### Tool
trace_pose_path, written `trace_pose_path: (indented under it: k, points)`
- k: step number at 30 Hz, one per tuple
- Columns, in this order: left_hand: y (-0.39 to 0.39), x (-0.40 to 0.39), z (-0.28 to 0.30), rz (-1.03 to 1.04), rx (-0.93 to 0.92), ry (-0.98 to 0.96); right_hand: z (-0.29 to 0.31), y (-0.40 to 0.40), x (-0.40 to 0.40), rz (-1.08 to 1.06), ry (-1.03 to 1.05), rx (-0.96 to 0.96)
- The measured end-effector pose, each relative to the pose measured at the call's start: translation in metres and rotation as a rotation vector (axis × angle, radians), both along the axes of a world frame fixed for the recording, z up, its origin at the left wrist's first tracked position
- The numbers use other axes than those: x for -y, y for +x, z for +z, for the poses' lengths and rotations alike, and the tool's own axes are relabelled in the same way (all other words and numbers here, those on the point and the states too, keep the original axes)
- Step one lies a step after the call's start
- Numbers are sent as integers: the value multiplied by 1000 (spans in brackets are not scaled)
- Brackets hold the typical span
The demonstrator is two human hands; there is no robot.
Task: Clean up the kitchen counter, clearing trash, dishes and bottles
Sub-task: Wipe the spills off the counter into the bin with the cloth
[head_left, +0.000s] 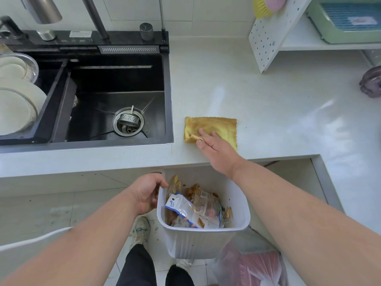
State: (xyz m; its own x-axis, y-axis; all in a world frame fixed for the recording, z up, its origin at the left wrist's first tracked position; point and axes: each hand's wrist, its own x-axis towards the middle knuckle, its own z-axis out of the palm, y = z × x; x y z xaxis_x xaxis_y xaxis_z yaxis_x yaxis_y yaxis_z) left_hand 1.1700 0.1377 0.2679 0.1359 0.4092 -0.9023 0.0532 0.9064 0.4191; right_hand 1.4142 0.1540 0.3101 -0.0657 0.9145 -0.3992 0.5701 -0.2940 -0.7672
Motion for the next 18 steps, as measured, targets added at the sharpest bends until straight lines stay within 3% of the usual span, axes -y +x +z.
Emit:
trace_pose_path:
  k: [3, 5, 9, 13, 18]
  points:
    - [0, 2, 3, -1, -9, 5, 6, -7, 14, -82, -52, -176]
    - [-3, 3, 5, 1, -6, 9, 9, -10, 19, -259, -67, -353]
    - [-14, 8, 5, 13, -12, 23, 22, -6, 25, -776, -183, -1094]
    - [-31, 16, 2, 31, -10, 39, 40, -3, 38, -859, -240, -1234]
    - [-44, 27, 1, 0, -1, 92, 53, -19, 50, -886, -236, -1278]
